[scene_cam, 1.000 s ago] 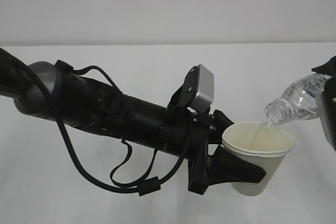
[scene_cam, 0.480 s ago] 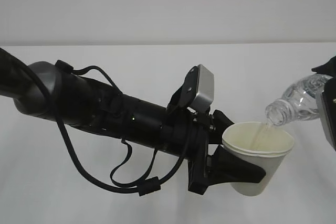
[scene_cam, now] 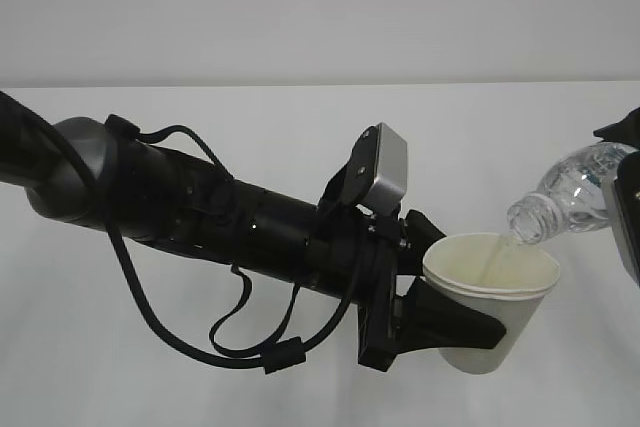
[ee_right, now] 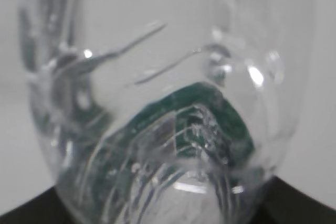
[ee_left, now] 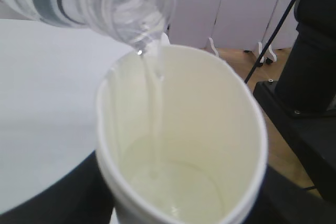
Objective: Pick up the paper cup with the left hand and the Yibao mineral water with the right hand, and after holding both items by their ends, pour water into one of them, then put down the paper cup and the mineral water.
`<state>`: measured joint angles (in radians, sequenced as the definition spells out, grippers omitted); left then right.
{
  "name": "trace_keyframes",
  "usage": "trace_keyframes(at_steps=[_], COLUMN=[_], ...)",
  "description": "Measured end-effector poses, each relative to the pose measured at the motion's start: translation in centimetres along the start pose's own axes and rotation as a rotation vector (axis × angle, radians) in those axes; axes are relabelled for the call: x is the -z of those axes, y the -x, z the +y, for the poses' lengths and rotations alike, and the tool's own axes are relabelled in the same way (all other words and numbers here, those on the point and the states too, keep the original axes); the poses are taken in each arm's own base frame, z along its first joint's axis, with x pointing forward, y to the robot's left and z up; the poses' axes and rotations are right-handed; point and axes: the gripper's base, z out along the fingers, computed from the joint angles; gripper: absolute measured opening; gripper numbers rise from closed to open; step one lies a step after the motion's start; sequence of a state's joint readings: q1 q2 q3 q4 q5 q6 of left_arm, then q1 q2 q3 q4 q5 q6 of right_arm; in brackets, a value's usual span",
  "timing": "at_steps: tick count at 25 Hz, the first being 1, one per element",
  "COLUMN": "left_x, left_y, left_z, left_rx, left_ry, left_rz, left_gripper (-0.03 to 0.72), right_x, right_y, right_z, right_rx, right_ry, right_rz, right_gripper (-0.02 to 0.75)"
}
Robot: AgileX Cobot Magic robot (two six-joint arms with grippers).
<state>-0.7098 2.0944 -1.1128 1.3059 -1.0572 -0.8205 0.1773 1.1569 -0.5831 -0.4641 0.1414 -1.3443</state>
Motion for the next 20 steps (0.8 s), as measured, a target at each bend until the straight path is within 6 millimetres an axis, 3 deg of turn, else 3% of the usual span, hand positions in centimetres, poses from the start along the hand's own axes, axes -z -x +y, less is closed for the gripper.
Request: trace_keyframes(at_steps=[20], left_x=[0.0], left_y=[-0.01], left_z=[-0.01], left_rx=[-0.001], left_ry=[-0.001], left_rz=[0.001], left_gripper=[0.44], right_x=[0.0], right_y=[0.0], right_z=[0.0], right_rx=[0.0], right_ry=[0.0], right_rz=[0.0], right_gripper=[0.407])
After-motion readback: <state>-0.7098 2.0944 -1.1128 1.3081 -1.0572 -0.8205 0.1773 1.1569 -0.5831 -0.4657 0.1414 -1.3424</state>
